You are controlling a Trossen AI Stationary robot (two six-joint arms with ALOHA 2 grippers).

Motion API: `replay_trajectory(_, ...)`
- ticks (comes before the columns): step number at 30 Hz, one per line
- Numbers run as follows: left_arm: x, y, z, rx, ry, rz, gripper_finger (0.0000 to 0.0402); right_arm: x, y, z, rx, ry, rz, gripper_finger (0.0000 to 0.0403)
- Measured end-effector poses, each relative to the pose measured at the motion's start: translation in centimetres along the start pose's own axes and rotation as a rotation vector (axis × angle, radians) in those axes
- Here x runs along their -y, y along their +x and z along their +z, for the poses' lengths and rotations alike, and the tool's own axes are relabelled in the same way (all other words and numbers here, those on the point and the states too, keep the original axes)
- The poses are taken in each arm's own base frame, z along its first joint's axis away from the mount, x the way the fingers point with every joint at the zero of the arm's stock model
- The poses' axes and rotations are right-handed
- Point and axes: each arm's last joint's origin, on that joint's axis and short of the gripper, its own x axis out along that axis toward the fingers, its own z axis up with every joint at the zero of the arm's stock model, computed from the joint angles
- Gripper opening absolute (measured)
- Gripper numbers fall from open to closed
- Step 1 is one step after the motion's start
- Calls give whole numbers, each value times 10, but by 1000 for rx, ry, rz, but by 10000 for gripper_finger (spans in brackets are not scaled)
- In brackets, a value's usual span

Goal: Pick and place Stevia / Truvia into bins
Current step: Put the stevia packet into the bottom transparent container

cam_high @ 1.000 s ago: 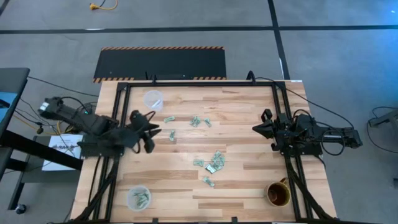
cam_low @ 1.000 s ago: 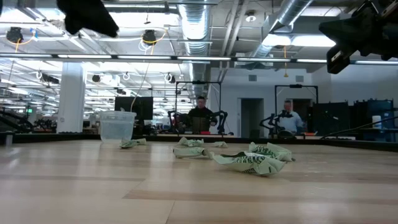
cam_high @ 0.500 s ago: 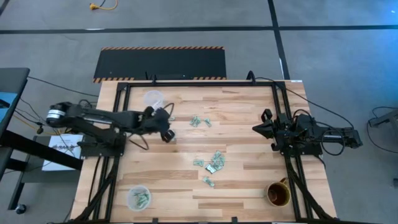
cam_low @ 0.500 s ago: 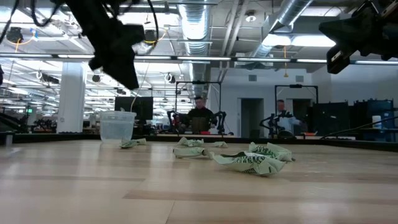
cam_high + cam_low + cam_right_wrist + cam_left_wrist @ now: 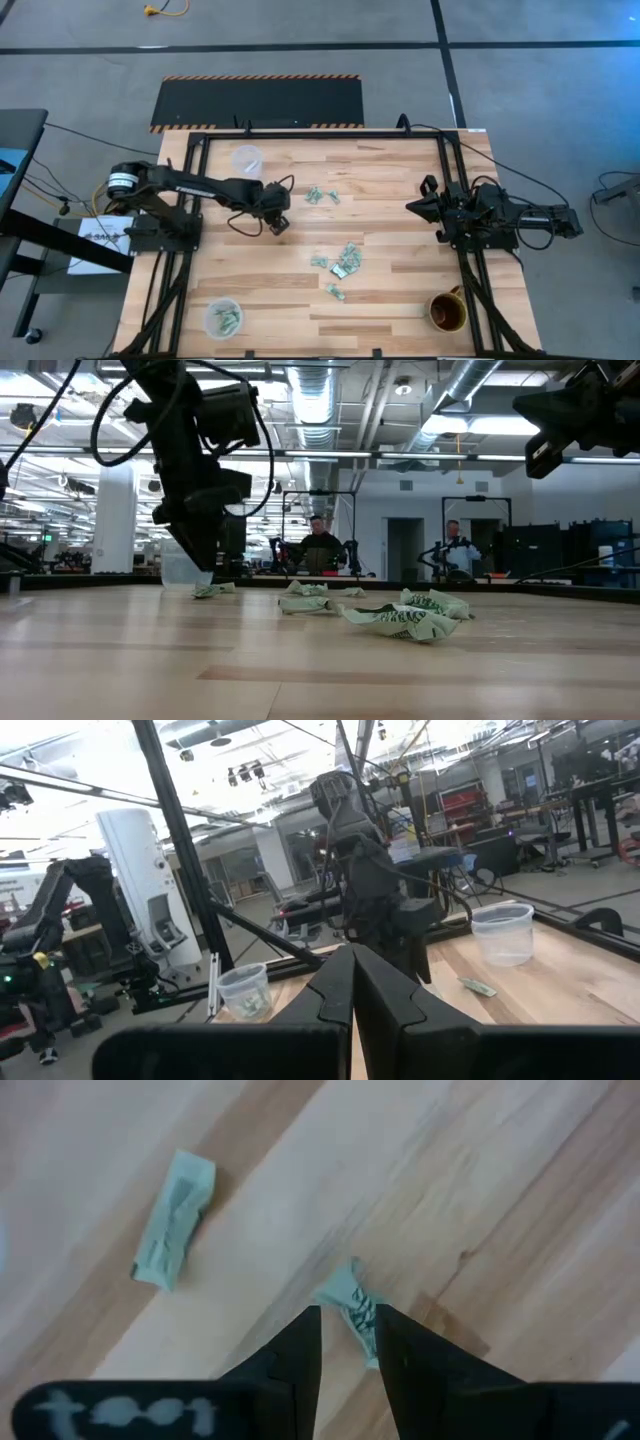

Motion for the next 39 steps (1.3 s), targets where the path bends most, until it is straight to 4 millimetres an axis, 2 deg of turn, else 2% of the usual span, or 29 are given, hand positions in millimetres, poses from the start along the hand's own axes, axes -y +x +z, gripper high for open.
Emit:
replay_trajectory(11, -3, 8, 2, -65, -26, -60, 85, 0, 0, 0, 0, 0, 0, 0)
replay_trajectory(17, 0, 8, 6, -17, -7, -91, 85, 0, 0, 0, 0, 0, 0, 0)
replay_trajectory(31, -2, 10, 4, -40, -22, -67, 85, 0, 0, 0, 0, 0, 0, 0)
replay_trajectory(39, 4, 30, 1, -81, 0, -48, 94, 0, 0, -1, -8, 1, -3, 0)
